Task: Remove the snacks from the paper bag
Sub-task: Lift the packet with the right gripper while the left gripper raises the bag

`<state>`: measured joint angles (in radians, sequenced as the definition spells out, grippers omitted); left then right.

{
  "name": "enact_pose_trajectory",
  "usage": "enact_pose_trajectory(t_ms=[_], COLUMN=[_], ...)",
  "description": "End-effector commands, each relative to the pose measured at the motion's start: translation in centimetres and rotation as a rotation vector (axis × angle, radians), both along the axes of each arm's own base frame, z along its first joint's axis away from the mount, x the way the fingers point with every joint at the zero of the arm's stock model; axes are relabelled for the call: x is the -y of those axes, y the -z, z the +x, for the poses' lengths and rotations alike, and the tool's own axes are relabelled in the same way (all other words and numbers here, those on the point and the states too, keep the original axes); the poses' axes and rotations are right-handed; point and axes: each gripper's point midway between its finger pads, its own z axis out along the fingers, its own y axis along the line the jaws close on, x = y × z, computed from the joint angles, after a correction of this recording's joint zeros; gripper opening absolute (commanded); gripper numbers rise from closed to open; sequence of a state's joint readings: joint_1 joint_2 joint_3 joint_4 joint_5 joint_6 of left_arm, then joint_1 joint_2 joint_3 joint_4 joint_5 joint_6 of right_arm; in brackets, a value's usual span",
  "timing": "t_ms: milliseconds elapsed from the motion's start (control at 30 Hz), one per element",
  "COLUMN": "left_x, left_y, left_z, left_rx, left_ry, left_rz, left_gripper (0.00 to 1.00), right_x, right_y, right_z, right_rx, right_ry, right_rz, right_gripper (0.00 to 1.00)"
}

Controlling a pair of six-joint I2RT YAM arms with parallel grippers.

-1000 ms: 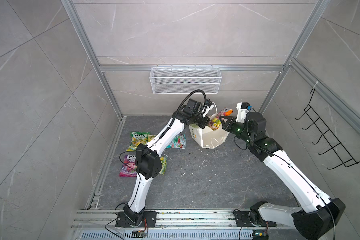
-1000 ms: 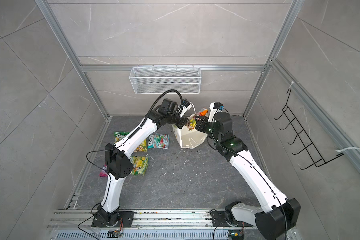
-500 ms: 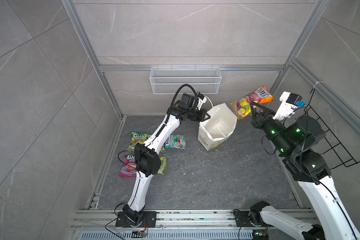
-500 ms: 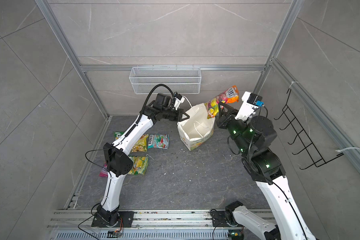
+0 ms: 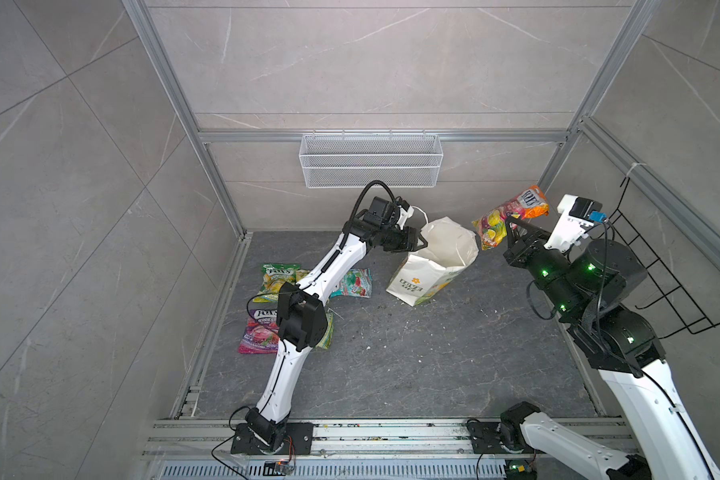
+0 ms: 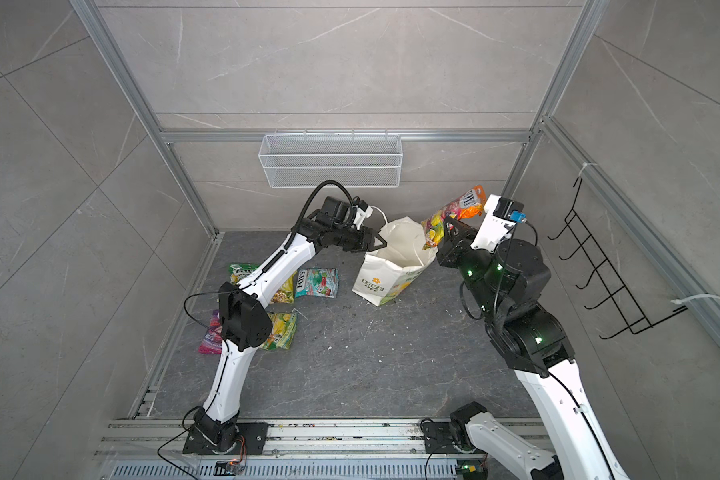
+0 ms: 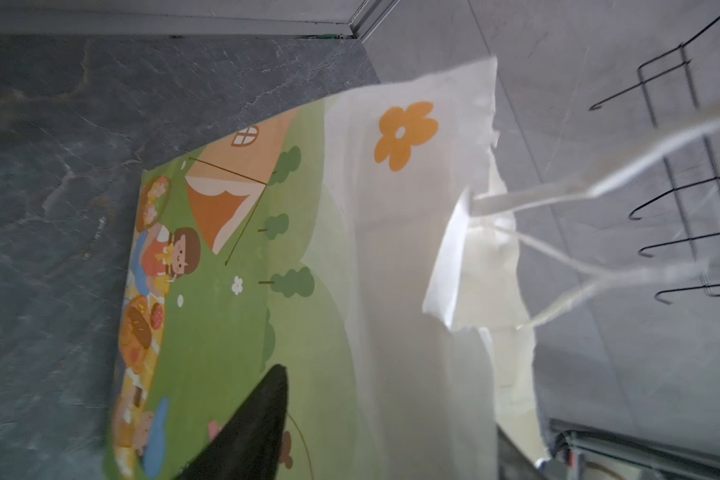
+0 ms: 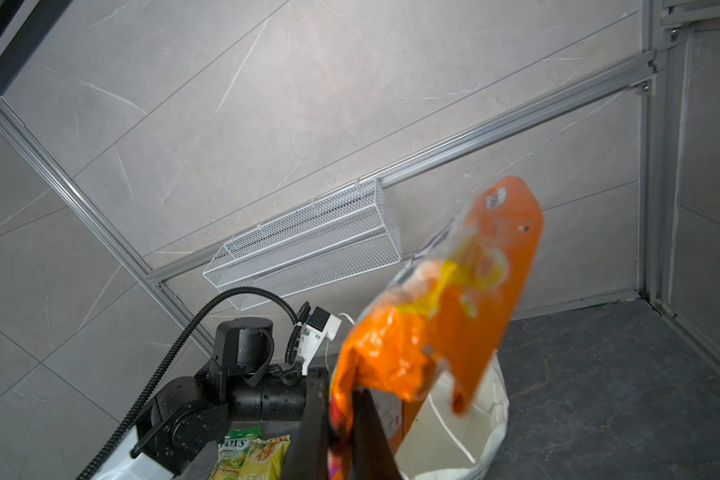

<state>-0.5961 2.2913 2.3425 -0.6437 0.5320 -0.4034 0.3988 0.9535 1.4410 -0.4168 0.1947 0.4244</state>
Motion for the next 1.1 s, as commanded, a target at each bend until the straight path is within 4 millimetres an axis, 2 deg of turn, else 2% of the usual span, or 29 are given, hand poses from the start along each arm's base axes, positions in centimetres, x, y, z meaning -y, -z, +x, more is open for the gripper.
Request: enact_pose_trajectory(t_ms=[0,100,333,467,567,600,667,733,767,800,867,967,1067], left_x=[-2.8,-4.7,-8.4,-9.7,-8.8,-8.6,-8.1,-7.4,-6.8,-6.3,-5.3,-4.6,-3.2], left_y=[-2.9,-4.1,-6.3,-7.3,-8.3,-8.2,-7.7,-7.4,-7.4,-7.5,-7.5,-7.5,-8.1], left_z=[0.8,1.5,2.0,1.8,0.8,0.8,0.8,0.9,0.6,0.4,0.2,0.4,-0.1], left_rx=[0.115,0.177,0.313,0.370,0.383,0.386,0.383,0.345,0.323,0.307,0.285,0.265,0.263], left_ry=[-0.041,-0.066,-0.099,-0.099,-0.040,-0.034,-0.023,-0.017,0.009,0.026,0.044,0.040,0.058], left_rz=[0.053,0.095,0.226,0.276,0.196,0.181,0.155,0.120,0.092,0.068,0.033,0.000,-0.027], left_gripper=[0.78,0.90,0.99,1.00,0.99,0.96,0.80,0.81,0.77,0.68,0.55,0.23,0.19], right_x=[-0.1,-0.3,-1.0,-1.9,-2.3,-2.5,-2.5,-2.4,-2.2,-2.2,-2.0,-1.5,-0.9], right_y=[-0.3,0.1,0.9,1.4,1.9,1.9,1.9,2.1,2.2,2.3,2.5,2.6,2.6], right_z=[-0.2,0.1,1.2,1.8,2.1,2.1,2.1,2.2,2.3,2.2,2.2,1.9,1.6], right_rx=[0.022,0.009,-0.016,-0.029,-0.039,-0.038,-0.031,-0.035,-0.040,-0.043,-0.049,-0.048,-0.045], right_ry=[-0.010,-0.015,-0.027,-0.063,-0.081,-0.089,-0.091,-0.080,-0.072,-0.070,-0.062,-0.039,-0.017], right_rz=[-0.019,-0.027,-0.043,-0.053,-0.063,-0.065,-0.063,-0.066,-0.070,-0.071,-0.075,-0.080,-0.089], right_gripper=[0.00,0.00,0.00,0.00,0.00,0.00,0.00,0.00,0.00,0.00,0.00,0.00,0.00])
